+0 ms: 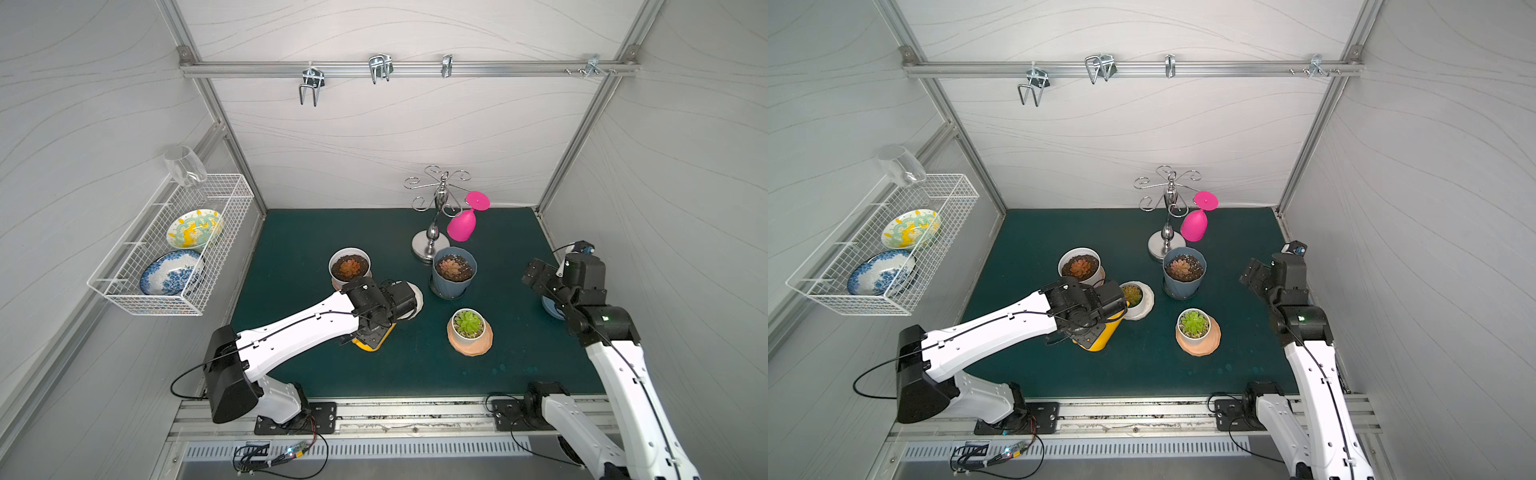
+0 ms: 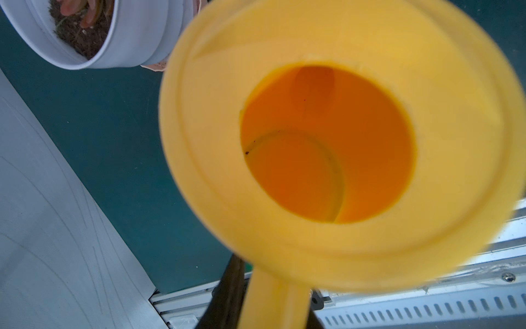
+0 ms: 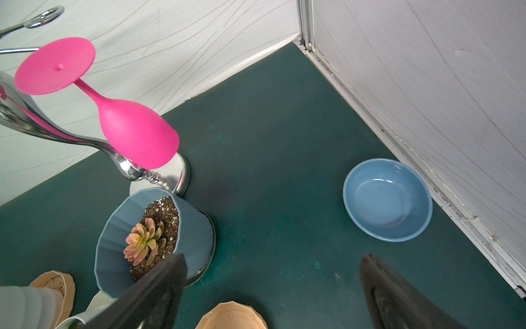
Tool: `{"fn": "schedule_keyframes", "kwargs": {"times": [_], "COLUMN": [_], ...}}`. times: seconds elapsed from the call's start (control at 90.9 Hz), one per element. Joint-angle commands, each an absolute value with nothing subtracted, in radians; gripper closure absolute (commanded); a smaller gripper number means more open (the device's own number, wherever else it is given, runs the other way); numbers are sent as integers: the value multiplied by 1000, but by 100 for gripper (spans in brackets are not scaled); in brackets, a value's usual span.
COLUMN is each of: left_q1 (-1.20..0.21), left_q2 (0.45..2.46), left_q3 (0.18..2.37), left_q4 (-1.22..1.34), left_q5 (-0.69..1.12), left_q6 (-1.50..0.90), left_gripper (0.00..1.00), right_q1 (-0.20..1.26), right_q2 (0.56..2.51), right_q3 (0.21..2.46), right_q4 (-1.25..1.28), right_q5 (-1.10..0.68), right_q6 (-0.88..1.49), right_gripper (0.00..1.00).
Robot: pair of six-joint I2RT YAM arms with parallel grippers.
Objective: Water the succulent around the soil edge
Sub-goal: Water the soil of the potted plant with water.
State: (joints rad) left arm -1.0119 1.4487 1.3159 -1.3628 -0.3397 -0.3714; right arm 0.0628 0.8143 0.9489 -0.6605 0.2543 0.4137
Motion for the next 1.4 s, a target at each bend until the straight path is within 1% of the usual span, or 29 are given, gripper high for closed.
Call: {"fn": "schedule_keyframes", "kwargs": {"times": [0.0, 0.715, 0.892, 1.101, 1.387], "left_q1": [-1030, -1055, -1055, -1044, -994], "left_q2": [1475, 1549, 1562, 1559, 1515], "left_q3": [1378, 1488, 1517, 1538, 1515], "left_q4": [-1379, -1400, -1413, -1423, -1429], "left_q5": [-343, -381, -416, -435, -439], "left_q6": [-358, -345, -351, -351, -353], "left_gripper": [100, 100, 100, 100, 100], "right_q1": [56, 52, 53, 52, 53], "right_q2": [808, 805, 803, 802, 802], "right_q3": [950, 951, 951, 951, 951], "right_q4": [-670, -668, -669, -669, -667], "right_q5": [270, 264, 259, 255, 253], "right_q6": [410, 410, 410, 410, 410], "right_gripper": [1, 1, 1, 1, 1]}}
